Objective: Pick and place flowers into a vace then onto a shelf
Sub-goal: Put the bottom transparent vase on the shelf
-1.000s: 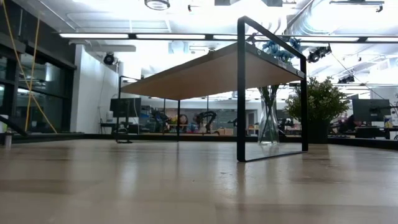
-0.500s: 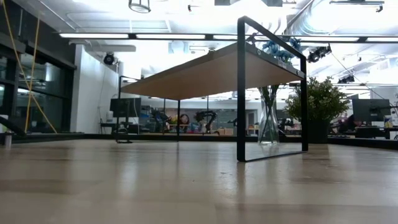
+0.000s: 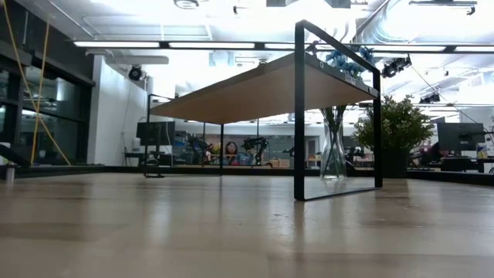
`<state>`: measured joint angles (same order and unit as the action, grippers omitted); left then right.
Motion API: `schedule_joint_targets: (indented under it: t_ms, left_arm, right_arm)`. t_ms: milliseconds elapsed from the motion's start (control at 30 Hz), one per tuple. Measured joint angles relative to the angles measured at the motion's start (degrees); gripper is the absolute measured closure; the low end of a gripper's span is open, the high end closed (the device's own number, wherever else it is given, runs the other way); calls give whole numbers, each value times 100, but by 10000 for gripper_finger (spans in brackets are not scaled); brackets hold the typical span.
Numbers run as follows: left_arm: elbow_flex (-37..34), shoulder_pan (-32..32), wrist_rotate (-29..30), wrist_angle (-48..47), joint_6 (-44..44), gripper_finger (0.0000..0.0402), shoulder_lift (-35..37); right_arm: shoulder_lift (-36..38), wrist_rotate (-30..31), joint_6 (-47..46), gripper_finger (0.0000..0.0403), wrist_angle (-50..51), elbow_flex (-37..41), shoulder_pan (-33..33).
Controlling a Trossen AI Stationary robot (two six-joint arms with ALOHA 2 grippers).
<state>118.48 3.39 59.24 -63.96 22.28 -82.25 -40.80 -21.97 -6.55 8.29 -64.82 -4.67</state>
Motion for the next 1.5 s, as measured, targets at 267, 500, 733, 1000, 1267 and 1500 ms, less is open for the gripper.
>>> schedule_joint_targets:
  t_ms: [267,500,733,1000,1267,1500]
  left_arm:
    - [-3,920,-1627,891,-940,196,-65]
    - [-7,1473,-2776,954,-1169,196,-441]
    - [-7,1741,-3317,1048,-1306,196,-770]
    - [-9,1735,-3531,1337,-1596,196,-971]
    - [-9,2102,-4574,2044,-1554,196,-938]
    - [-9,2138,-5372,1693,-1457,196,-932]
  right_arm:
    - [0,-1,-2,304,0,2,0]
    - [0,-1,-2,304,0,2,0]
    - [0,-1,-2,304,1,2,1]
    - [1,-1,1,305,1,7,0]
    - [0,-1,-54,305,0,7,0]
    - [0,-1,-98,304,2,7,0]
